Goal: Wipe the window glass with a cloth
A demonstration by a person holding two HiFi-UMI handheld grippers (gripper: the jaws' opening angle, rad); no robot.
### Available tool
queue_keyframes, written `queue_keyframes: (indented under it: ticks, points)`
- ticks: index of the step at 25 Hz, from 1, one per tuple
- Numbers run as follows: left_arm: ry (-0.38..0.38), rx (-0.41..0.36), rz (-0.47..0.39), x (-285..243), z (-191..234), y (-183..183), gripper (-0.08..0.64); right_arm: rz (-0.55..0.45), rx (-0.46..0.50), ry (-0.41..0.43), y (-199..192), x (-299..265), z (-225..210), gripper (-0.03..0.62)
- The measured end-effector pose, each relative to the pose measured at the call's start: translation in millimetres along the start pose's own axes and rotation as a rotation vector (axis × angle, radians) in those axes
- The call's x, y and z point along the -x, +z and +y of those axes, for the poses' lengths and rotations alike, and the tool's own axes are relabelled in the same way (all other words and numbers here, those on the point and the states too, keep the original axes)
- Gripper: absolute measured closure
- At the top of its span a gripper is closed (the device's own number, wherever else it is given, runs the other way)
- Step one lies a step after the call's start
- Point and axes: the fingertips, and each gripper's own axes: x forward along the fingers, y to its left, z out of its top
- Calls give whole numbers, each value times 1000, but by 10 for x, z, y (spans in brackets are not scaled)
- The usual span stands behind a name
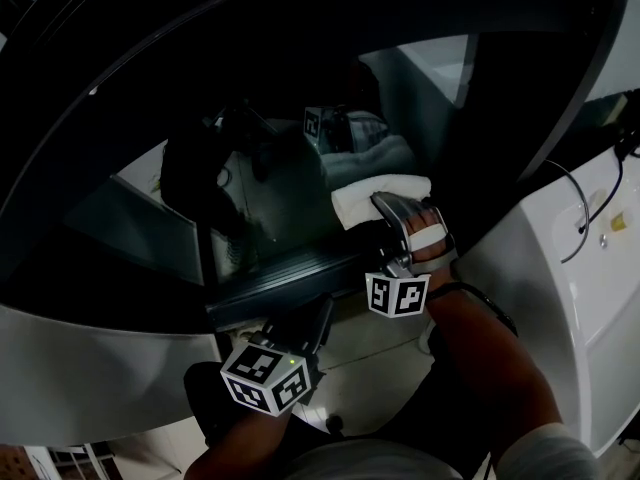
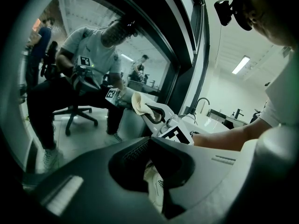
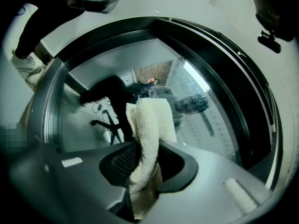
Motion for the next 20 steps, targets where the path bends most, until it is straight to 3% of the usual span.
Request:
queue_keyframes:
  ticks: [11, 20]
  points:
    - [5, -3, -4, 21, -43, 33, 543, 26, -21, 80, -61, 3, 230, 499]
    - [8, 4, -13, 63, -32, 31, 543, 57, -104, 141, -55, 3, 377, 499]
